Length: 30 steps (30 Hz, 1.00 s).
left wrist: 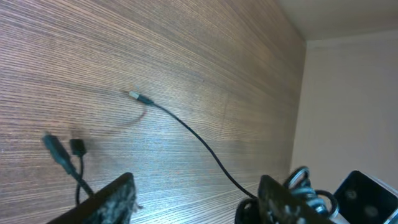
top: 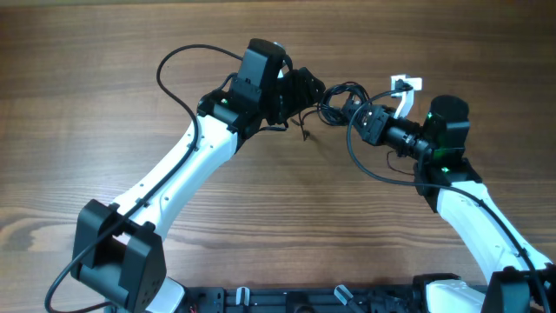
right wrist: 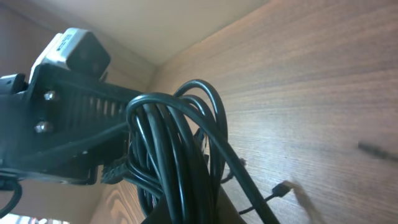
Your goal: Untangle cables
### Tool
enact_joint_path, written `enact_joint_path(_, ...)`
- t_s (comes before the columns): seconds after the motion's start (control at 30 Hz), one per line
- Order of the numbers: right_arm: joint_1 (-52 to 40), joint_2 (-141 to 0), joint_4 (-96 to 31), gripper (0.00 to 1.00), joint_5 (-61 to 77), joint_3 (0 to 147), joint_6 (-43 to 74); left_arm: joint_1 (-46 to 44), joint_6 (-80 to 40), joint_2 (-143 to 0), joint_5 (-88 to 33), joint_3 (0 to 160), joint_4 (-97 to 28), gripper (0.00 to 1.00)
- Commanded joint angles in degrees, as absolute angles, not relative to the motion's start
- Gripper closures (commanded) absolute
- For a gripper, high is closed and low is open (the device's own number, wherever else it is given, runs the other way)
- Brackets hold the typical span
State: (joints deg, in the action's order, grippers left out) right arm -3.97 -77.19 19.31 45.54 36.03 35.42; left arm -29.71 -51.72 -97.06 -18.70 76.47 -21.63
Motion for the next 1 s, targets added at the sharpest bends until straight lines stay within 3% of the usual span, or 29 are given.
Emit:
enact_joint_path(0.0,-3.8,-77.4,20.1,0.96,48.6,35.9,32.9,-29.5,-51.4,-95.7,-17.0,77.6,-21.7,0.39)
enact_joint_path(0.17,-3.8,-77.4,19.2,0.96,51.0,35.9,33.3,-29.5,-51.4,-95.7,-16.8,77.6,-21.7,0.51)
enact_joint_path(0.27,-3.8,-77.4,18.9,0.96,56.5,35.9,34.2,-29.6,-51.4,-95.7,-16.9,77.6,-21.7,0.53)
enact_joint_path(0.37,-3.8,-77.4,15.6,0.96,56.5,35.9,38.4,-29.6,-49.2,-95.7,-17.6,77.6,-21.5,0.49)
enact_joint_path(0.53,-3.8,-77.4,4.8,0.96,52.8,35.9,46.6,-29.5,-30.6,-95.7,-21.3,77.6,-22.2,0.37)
enact_joint_path(0.57,-3.8,-77.4,3.5,0.96,53.3,35.9,46.7,-29.5,-28.0,-95.7,-22.2,77.6,-22.3,0.38)
enact_joint_path(0.67,-3.8,-77.4,3.4,0.95,56.7,35.9,47.6,-29.6,-23.9,-95.7,-25.9,77.6,-23.5,0.55)
enact_joint_path(0.77,-3.8,-77.4,3.7,0.96,56.6,35.9,48.2,-29.6,-20.1,-95.7,-29.9,77.6,-25.7,0.56)
enact_joint_path(0.83,-3.8,-77.4,3.0,0.95,54.1,35.9,52.6,-29.6,-19.1,-95.7,-31.1,77.6,-27.6,0.42)
enact_joint_path(0.87,-3.9,-77.4,3.0,0.95,50.0,35.9,57.1,-29.5,-20.0,-95.7,-30.9,77.6,-28.8,0.26)
enact_joint_path(0.9,-3.9,-77.4,3.0,0.95,44.9,35.9,58.9,-29.4,-21.1,-95.7,-30.8,77.6,-29.0,0.20)
enact_joint_path(0.93,-3.9,-77.4,3.0,0.95,40.9,35.9,59.9,-29.2,-22.7,-95.7,-30.0,77.6,-28.9,0.04)
enact_joint_path(0.97,-3.9,-77.4,3.0,0.95,36.8,35.9,61.9,-28.8,-25.0,-95.7,-28.4,77.6,-28.5,0.00)
